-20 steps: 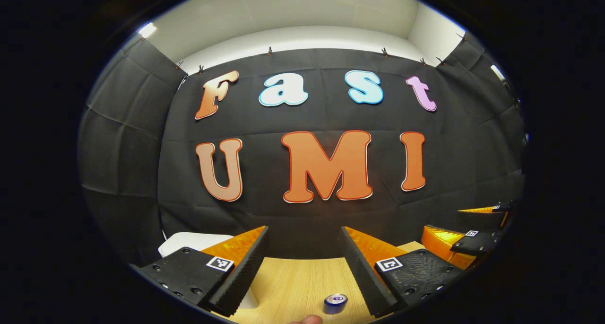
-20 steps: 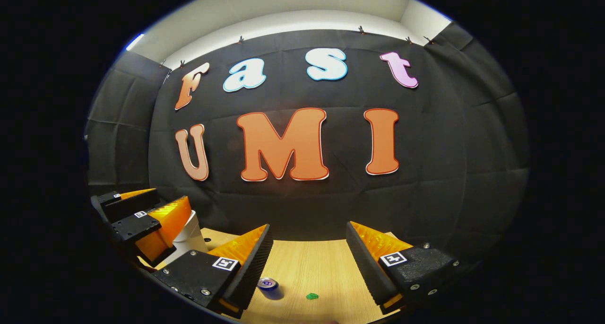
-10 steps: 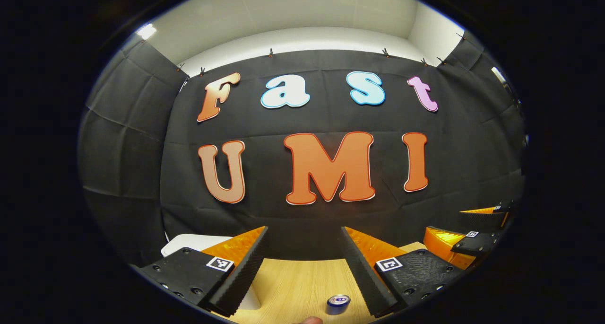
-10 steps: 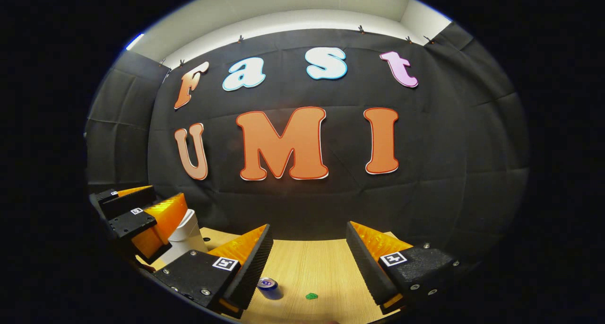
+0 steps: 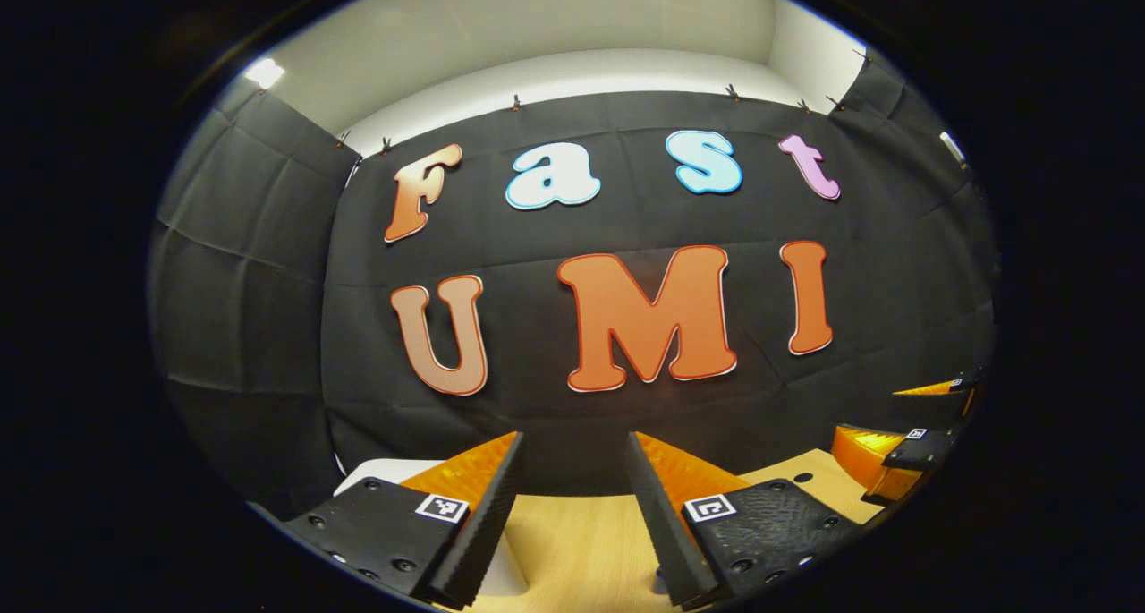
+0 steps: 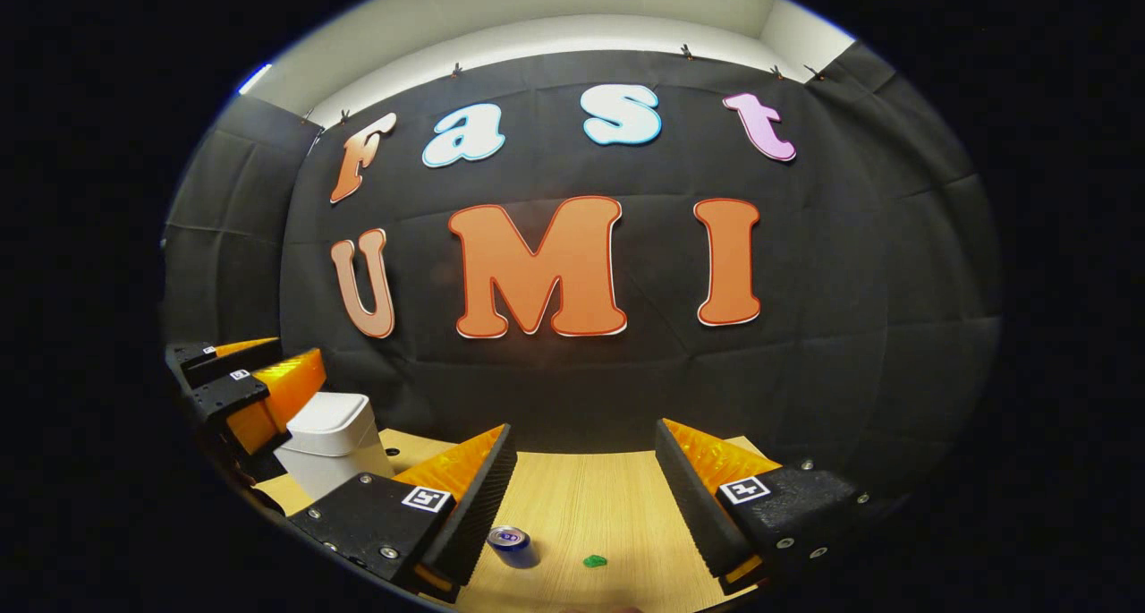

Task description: Press the lid of the desktop garbage bin to open it, pick up the crumpled paper on the desktop and throw it into the bin, then pick up the pop can on the desktop and drop it into the bin, and finally close the garbage bin lid.

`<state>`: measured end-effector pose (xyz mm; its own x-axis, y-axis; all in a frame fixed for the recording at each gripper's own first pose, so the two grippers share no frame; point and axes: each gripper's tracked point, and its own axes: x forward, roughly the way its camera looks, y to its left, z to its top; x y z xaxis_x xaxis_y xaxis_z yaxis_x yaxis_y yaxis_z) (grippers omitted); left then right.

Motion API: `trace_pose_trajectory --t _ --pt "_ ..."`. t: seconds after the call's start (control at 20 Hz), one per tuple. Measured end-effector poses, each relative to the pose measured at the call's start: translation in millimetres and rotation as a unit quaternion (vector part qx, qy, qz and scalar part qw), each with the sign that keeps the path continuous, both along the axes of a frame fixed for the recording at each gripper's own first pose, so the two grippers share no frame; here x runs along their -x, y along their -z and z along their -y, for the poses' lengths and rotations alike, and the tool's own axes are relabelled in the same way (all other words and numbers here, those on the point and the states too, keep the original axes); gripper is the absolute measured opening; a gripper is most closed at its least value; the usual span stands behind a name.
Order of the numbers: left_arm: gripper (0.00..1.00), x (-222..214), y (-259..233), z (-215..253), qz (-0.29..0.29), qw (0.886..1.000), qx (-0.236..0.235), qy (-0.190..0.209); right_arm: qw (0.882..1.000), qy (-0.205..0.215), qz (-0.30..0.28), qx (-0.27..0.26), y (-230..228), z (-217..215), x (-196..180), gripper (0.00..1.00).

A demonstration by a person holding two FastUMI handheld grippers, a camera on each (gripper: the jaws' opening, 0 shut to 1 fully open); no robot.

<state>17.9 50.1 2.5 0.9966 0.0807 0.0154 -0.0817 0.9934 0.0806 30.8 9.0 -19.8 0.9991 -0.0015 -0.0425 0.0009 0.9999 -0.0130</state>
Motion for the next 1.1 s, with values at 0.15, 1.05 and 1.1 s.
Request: trace_pose_trajectory --t 0.15,1.05,1.1 --pt "0.56 -7.2 -2.5 -23.5 0.000 1.000 -0.001 -0.023 1.000 -0.003 -0.001 0.000 1.8 -3.6 -2.8 0.93" --pt "0.00 -59.6 30.8 -186.9 -0.121 0.986 0.019 -0.115 1.000 -0.008 -0.027 0.006 25.3 -8.6 -15.0 0.93" --pt "0.00 -63.6 44.0 -194.1 -0.148 0.982 0.033 -0.115 1.000 -0.008 -0.029 0.004 27.2 -8.2 -14.3 0.93"
